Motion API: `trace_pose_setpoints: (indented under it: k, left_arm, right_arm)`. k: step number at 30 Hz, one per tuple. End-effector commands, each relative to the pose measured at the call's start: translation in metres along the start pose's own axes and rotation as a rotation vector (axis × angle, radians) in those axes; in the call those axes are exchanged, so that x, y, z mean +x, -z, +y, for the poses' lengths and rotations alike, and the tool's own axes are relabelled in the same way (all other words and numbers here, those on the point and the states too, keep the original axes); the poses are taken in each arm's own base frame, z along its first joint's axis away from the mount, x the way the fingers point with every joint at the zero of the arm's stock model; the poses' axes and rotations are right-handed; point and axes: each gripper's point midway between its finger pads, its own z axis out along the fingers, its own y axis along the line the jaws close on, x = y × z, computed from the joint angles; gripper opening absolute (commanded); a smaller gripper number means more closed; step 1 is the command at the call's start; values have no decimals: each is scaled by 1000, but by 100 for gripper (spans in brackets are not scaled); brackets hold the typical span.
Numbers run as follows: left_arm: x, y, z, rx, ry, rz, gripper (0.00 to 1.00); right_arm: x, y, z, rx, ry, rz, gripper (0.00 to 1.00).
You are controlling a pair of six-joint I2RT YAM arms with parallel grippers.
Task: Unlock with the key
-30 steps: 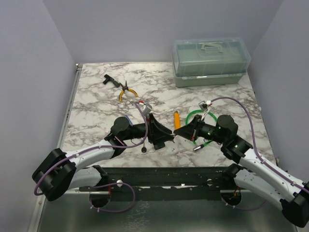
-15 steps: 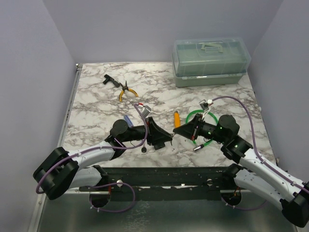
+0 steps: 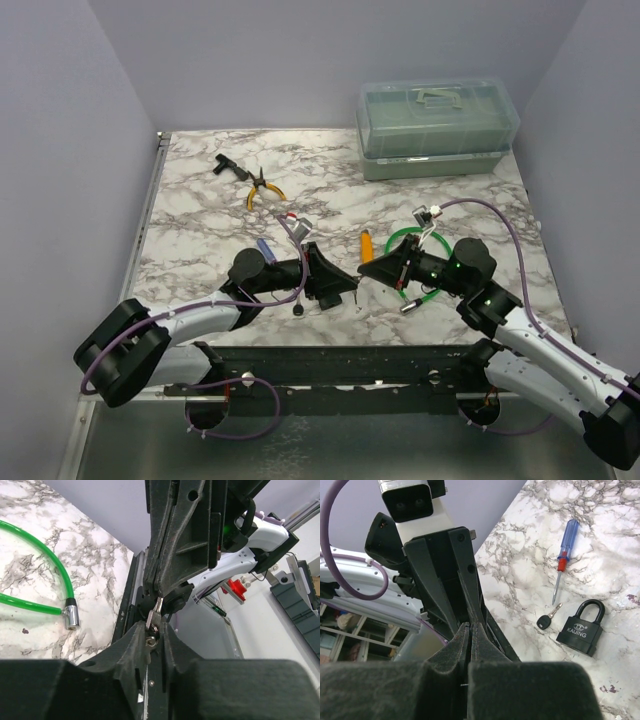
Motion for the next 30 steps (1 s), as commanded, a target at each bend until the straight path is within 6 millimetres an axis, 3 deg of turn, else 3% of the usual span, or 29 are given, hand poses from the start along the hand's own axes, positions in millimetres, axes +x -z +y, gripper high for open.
trace_pose_setpoints:
  k: [1, 15, 26, 29, 30]
  left_arm:
    - [-4, -1, -8, 44, -32, -18, 28]
    - [-4, -3, -6, 46, -24, -17, 37]
    - [-7, -8, -3, 40, -8, -23, 18]
    - [-8, -10, -2, 40, -3, -22, 1]
    - [-8, -10, 0, 36, 0, -24, 0]
  right_arm:
    - [4, 0, 4, -30, -6, 10, 0]
    - [5, 0, 3, -25, -6, 10, 0]
    - [6, 1, 5, -38, -2, 14, 0]
    - [7, 2, 5, -38, -2, 18, 0]
    - [8, 2, 4, -37, -1, 17, 0]
